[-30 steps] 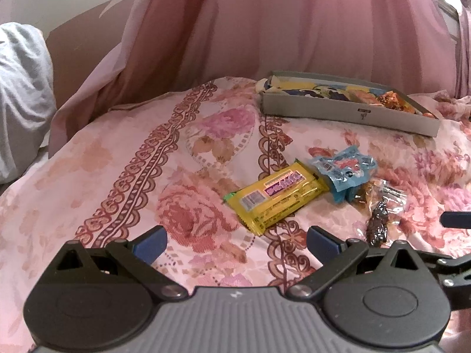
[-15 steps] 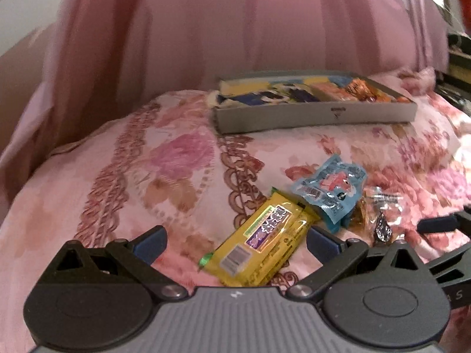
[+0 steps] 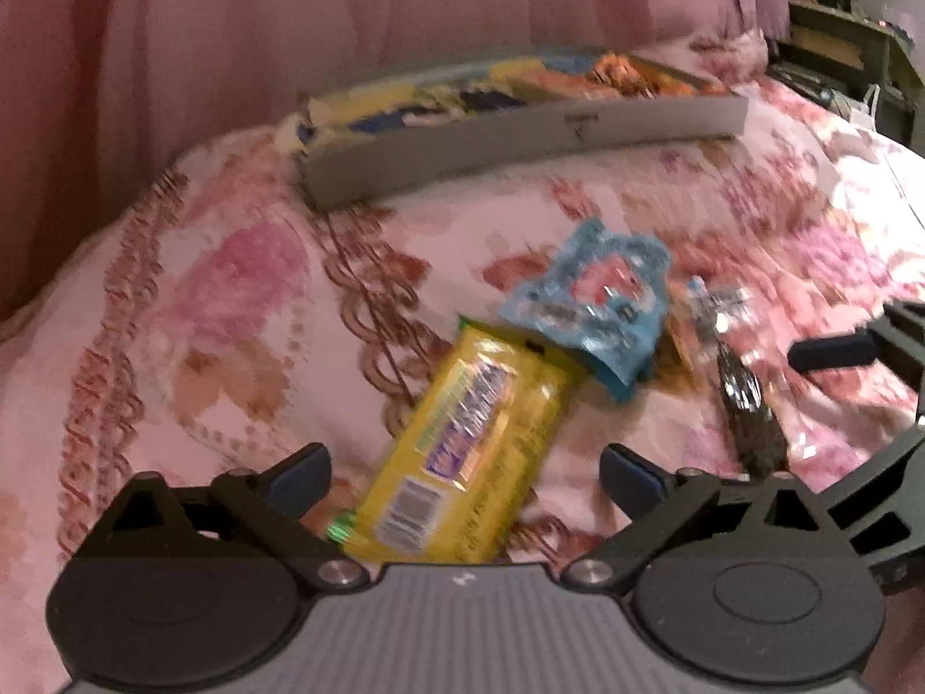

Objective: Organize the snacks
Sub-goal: 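Withdraw both open tools from the tray toward the yellow bar and dark meat stick, then close the left gripper on the yellow candy bar while the right closes on the dark meat stick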

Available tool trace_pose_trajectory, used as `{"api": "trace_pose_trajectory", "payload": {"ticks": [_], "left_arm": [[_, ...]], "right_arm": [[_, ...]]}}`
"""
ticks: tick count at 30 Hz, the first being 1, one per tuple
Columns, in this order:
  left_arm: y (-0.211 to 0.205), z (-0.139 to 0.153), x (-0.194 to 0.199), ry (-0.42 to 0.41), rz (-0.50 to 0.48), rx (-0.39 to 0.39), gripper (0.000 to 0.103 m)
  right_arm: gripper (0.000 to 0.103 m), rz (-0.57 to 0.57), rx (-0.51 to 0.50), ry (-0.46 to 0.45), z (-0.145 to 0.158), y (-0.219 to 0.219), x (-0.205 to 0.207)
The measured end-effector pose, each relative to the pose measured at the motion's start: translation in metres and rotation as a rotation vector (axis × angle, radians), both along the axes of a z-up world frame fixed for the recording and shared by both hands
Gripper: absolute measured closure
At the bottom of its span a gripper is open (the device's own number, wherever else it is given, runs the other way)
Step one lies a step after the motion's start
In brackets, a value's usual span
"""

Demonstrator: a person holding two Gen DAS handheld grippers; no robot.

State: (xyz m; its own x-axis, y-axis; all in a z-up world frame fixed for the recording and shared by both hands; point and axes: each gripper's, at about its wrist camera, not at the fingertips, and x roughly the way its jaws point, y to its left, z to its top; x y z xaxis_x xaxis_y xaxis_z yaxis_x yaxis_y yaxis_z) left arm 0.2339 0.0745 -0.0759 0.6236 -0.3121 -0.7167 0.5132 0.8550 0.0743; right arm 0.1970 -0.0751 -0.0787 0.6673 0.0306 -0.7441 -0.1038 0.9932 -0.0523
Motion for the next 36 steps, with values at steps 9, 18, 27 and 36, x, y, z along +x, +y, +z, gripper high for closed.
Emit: {"api": "trace_pose_trajectory", "payload": {"ticks": [9,18,27,36], "left_arm": [[-0.003,0.005,-0.013,0.145,0.117,-0.065,0.019],[-0.012,0.012,-0.026,0.274,0.301,-0.236,0.022],[-0.031,0.008,-0.033,0.224,0.377,-0.202,0.021],[-0.048,0.008,-0.032,0.171,0.428,-0.116,0.020]], "right_arm": [[0.022,0.091,-0.020,0.024,0.011,-0.023,-0.020],[0.028,0.215,-0.102,0.001,0.020,-0.044,-0.039],[0.020,0.314,-0.122,-0.081,0.019,-0.056,-0.042],[0.020,0.265,-0.026,-0.082,0.008,-0.051,-0.021]]}}
